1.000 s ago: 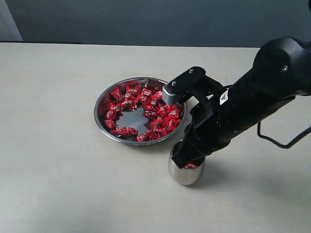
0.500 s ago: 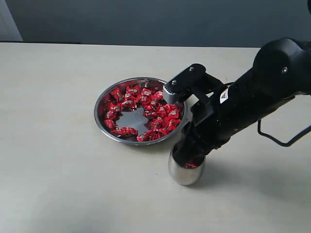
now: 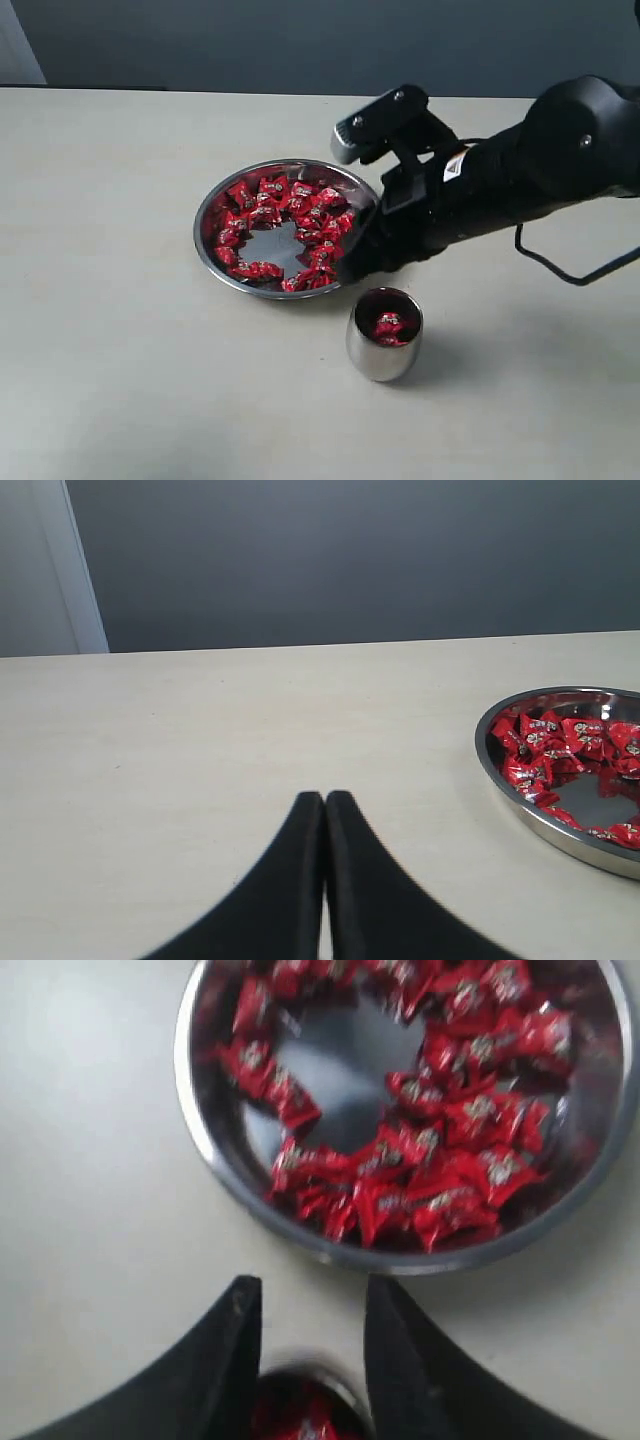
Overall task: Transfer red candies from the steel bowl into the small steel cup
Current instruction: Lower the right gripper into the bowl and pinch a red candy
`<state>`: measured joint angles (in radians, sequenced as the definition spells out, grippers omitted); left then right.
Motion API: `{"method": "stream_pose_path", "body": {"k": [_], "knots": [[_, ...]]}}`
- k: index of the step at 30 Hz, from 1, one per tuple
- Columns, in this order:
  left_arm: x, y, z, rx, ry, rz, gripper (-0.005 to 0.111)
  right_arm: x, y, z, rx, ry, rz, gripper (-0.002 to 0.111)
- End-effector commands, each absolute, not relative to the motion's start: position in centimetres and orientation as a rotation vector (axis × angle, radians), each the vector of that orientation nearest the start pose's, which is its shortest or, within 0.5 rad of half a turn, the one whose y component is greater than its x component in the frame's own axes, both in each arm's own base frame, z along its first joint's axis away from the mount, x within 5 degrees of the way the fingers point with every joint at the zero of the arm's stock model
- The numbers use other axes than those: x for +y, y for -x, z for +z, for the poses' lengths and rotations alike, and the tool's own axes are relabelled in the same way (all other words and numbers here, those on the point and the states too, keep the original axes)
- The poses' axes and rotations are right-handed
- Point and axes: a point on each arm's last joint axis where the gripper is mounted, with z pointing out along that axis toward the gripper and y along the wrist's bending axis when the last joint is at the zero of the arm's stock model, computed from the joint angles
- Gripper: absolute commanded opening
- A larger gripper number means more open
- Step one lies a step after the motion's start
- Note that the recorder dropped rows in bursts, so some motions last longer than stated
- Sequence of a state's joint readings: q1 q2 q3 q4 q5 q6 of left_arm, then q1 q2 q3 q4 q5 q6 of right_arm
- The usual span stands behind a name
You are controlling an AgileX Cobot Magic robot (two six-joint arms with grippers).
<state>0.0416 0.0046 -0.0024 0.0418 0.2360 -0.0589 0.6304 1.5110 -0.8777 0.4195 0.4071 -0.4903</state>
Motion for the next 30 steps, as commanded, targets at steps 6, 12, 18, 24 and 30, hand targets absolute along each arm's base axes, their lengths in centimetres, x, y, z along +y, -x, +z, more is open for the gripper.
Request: {"method": "stream_pose_path", "body": {"k": [6,12,18,24,30], "knots": [[0.3,-5.5,19.2,1.715,0.056,0.018,0.0,21.5,-27.5,23.8,2.22,0.869,0.43,0.038],[0.3,-5.5,19.2,1.715,0.056,0.018,0.0,24.3,-31.1,22.9,2.232,0.935,0.419,0.045],[0.3,-5.5,19.2,1.715,0.056,0.018,0.0,26.6,-34.2,19.9,2.277,0.976,0.409,0.045],[0.3,-5.5,19.2,1.715,0.056,0.018,0.0,28.3,-36.3,16.6,2.33,1.002,0.413,0.045],[0.3,-5.5,19.2,1.715,0.056,0.018,0.0,29.3,-37.7,14.4,2.343,1.004,0.409,0.045]]}}
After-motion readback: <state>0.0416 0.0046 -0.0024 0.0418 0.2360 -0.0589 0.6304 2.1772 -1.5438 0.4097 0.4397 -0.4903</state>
